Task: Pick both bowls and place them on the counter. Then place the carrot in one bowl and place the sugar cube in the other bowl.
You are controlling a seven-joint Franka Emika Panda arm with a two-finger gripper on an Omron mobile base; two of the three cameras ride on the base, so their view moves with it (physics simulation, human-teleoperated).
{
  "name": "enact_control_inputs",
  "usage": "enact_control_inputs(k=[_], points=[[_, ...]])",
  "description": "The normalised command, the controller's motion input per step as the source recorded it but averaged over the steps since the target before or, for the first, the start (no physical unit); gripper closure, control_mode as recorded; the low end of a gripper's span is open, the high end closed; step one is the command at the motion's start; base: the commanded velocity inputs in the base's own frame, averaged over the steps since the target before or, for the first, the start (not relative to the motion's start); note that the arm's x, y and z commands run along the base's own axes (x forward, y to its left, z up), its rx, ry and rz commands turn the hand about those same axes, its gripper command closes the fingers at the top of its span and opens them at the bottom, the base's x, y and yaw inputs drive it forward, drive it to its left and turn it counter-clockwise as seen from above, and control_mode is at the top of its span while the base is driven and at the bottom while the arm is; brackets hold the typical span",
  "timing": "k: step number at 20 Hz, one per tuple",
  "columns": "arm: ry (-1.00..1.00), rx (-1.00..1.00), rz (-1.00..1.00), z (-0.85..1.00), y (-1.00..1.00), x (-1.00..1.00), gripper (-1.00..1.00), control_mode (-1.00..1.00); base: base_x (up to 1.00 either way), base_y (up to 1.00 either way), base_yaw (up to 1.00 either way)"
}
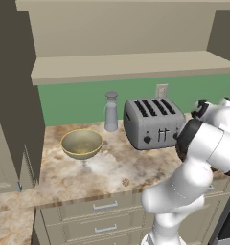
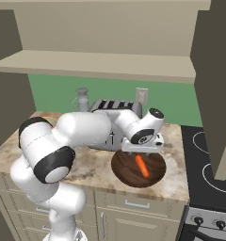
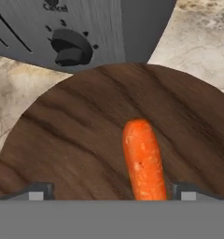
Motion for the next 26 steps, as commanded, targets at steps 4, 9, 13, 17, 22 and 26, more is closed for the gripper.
enact_control_inputs(k=[4, 9, 13, 17, 22, 26], points=[[0.0, 0.0, -0.05, 0.33, 0.36, -0.39, -1.0, -1.0, 0.0, 0.0, 0.0], [0.0, 0.0, -0.05, 0.28, 0.41, -0.42, -1.0, -1.0, 0.0, 0.0, 0.0], [0.0, -0.05, -0.07, 0.22, 0.5, -0.43, -1.0, -1.0, 0.0, 0.0, 0.0], [0.0, -0.05, -0.09, 0.17, 0.55, -0.4, -1.0, -1.0, 0.0, 0.0, 0.0], [0.0, -0.05, -0.04, 0.14, 0.63, -0.32, -1.0, -1.0, 0.0, 0.0, 0.0], [0.0, -0.05, -0.01, 0.1, 0.59, -0.26, -1.0, -1.0, 0.0, 0.0, 0.0]])
